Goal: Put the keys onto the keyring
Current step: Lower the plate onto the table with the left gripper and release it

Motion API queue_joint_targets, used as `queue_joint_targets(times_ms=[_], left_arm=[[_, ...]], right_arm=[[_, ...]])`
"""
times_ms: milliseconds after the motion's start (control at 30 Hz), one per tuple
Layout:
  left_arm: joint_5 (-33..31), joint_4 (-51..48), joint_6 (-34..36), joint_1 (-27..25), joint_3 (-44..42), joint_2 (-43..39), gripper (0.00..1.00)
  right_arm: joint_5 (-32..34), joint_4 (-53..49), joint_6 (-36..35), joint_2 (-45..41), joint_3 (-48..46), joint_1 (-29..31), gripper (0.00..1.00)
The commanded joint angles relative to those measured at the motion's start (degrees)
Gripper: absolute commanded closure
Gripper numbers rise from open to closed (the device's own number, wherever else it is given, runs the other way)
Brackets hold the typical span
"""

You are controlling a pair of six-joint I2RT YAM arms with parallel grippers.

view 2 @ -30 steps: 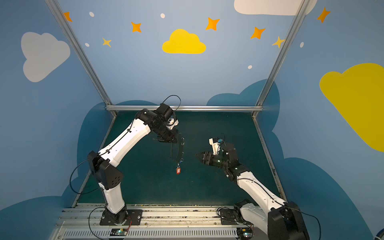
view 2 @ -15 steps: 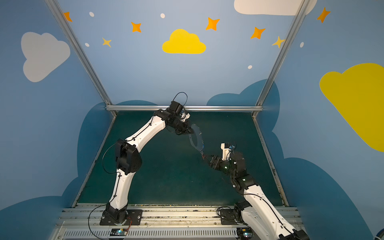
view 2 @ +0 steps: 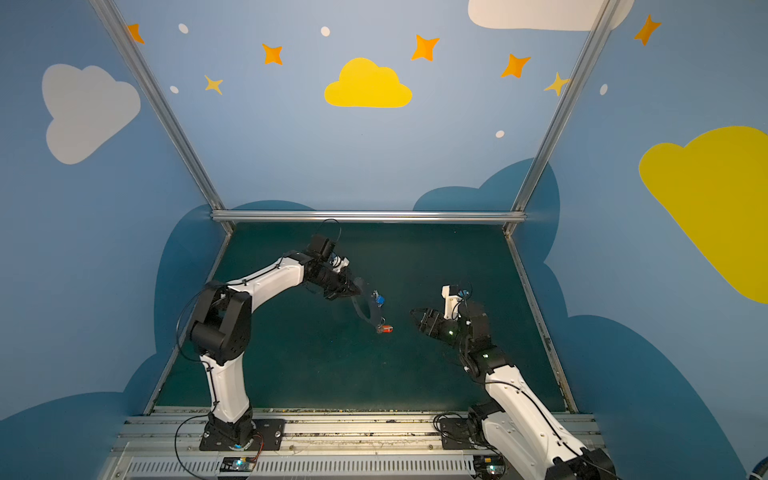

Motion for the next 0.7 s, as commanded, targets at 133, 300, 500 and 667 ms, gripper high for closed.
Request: queue_joint_targets(times_ms=[133, 300, 500, 667], left_arm=[[0.6, 6.6, 0.1, 3.7, -9.2, -3.9, 0.96], [-2.4, 3.9, 2.6, 5.1, -13.6, -6.8, 0.94], [-8.7, 0.1, 4.1, 6.8, -18.8, -9.5, 0.73], [-19.0, -5.2, 4.2, 6.9, -20.4, -12.3, 0.55]], right_arm=[[-1.6, 3.6, 1.6, 1.0, -0.1, -0.2, 0.29], [-1.7, 3.4, 1.8, 0.8, -0.2, -0.2, 0.29], [-2.1, 4.1, 2.0, 2.9, -0.1, -0.2, 0.29], [-3.4, 2.7, 1.1, 5.8, 1.5, 0.0, 0.29]])
